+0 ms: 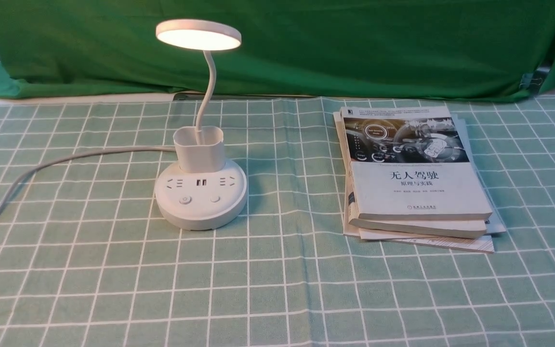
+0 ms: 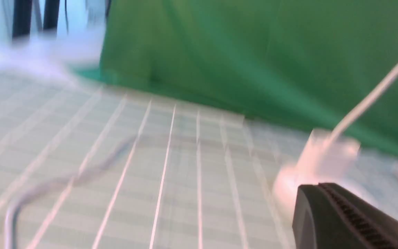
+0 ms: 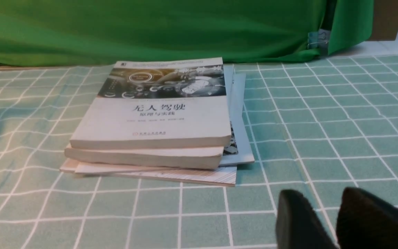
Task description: Turn on the table lamp.
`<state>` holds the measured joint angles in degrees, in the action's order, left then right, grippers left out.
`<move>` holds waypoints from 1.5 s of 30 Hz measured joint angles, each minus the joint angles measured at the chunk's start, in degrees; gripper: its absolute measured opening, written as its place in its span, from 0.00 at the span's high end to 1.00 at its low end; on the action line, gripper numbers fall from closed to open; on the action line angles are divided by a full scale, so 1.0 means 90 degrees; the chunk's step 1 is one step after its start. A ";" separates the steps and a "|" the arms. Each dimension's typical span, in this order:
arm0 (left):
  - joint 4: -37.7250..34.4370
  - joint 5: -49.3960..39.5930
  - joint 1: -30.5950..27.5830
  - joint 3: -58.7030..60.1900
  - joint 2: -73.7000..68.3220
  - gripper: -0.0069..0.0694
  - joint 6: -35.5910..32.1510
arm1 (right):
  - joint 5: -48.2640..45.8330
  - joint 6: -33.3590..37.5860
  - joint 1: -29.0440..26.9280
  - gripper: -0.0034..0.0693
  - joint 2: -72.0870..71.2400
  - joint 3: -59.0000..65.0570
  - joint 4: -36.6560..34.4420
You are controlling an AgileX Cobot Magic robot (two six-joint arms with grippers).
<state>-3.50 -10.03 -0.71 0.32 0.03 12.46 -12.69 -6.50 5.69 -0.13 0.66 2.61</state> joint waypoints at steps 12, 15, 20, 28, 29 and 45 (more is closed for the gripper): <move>-0.0506 -0.0392 0.0171 0.0000 0.0012 0.88 -0.1210 | 0.0005 0.0000 0.0000 0.63 0.0000 0.0000 0.0000; -0.0535 -0.0371 0.0171 0.0000 0.0012 0.88 -0.1217 | 0.0005 0.0000 0.0000 0.63 0.0000 0.0000 0.0000; -0.0571 -0.0357 0.0171 0.0000 0.0012 0.88 -0.1217 | 0.0005 0.0000 0.0000 0.63 0.0000 0.0000 0.0000; -0.0571 -0.0357 0.0171 0.0000 0.0012 0.88 -0.1223 | 0.0005 0.0000 0.0000 0.63 0.0000 0.0000 0.0000; -0.0571 -0.0357 0.0171 0.0000 0.0012 0.88 -0.1223 | 0.0005 0.0000 0.0000 0.63 0.0000 0.0000 0.0000; -0.0578 -0.0357 0.0171 0.0000 0.0012 0.88 -0.1223 | 0.0005 0.0000 0.0000 0.62 0.0000 0.0000 0.0000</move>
<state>-8.71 -13.25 0.83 0.32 0.14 1.45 -12.65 -6.50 5.69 -0.13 0.66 2.61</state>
